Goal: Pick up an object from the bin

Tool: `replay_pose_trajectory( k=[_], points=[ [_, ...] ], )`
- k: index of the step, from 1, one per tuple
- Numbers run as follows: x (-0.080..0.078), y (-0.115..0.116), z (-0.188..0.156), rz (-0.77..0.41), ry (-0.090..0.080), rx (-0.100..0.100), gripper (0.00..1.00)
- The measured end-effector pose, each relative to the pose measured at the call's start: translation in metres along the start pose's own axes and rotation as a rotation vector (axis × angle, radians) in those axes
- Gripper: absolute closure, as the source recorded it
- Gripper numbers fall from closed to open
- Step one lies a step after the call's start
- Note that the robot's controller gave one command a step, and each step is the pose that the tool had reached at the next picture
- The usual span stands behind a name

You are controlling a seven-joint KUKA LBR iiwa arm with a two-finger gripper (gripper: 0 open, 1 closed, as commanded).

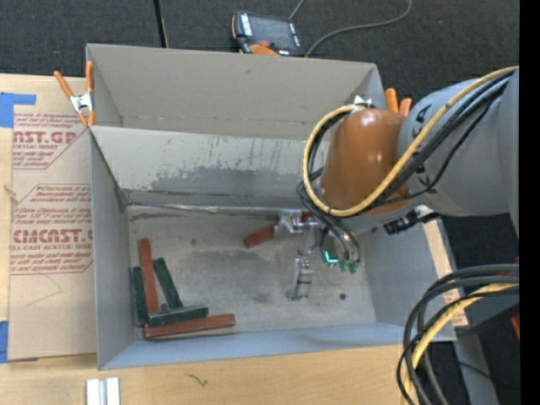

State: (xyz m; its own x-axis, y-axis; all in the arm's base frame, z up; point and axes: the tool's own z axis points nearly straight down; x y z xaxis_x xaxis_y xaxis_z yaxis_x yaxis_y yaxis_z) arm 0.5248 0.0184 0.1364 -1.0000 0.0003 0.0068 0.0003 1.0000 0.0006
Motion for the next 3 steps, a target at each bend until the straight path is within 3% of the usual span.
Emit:
replay_pose_trajectory(
  k=[1,2,3],
  points=[
    [-0.061,0.016,0.07,0.032,-0.009,-0.001,0.0],
    [-0.067,0.004,0.066,-0.36,-0.009,0.002,0.0],
    [-0.068,0.005,0.065,-0.359,-0.009,0.001,1.0]
  ],
)
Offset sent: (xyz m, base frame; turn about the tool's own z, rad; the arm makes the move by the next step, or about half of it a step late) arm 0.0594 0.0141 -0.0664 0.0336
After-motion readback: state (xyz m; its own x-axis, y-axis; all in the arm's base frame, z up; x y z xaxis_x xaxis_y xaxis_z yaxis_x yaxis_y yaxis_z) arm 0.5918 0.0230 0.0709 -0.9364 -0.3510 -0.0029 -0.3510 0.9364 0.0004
